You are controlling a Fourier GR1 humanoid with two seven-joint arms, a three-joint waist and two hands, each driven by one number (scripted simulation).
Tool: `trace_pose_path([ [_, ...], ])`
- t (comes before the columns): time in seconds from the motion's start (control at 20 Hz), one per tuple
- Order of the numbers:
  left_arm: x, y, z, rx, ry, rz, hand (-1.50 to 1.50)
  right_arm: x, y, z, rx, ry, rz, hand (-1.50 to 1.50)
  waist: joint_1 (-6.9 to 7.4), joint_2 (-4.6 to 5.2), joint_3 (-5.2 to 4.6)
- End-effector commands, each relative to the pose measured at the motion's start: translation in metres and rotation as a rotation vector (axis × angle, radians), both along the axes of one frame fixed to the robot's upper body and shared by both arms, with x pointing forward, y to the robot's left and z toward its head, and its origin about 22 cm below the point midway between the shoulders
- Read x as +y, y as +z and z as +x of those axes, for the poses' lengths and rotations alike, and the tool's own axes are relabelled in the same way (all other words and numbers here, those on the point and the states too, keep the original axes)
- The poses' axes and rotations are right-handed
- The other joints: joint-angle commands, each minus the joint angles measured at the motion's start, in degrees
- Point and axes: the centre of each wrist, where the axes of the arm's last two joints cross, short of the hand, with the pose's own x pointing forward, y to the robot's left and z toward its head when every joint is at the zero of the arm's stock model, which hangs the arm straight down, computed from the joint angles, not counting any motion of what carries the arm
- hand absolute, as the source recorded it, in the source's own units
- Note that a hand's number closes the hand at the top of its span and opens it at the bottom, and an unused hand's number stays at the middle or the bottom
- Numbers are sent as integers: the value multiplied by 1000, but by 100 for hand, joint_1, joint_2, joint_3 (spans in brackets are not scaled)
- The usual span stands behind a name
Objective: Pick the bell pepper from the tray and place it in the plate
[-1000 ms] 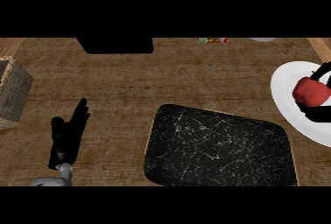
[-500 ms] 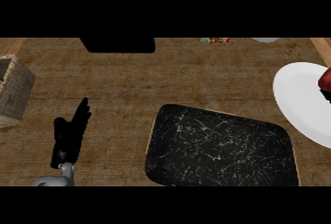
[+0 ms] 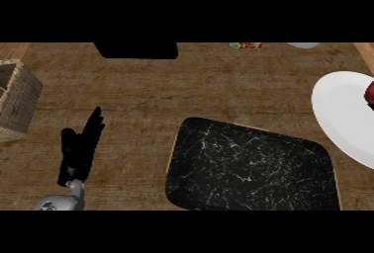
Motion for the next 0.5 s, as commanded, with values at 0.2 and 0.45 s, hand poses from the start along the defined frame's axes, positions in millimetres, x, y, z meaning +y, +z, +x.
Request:
trace_pose_path([
  [0.2, -1, 6, -1, -27, -15, 8, 0, -25, -42, -6, 312, 59, 80, 150, 101, 33, 8],
  [0.45, -14, 3, 1, 2, -13, -9, 0, -44, -37, -11, 354, 133, 97, -150, 43, 16, 7],
])
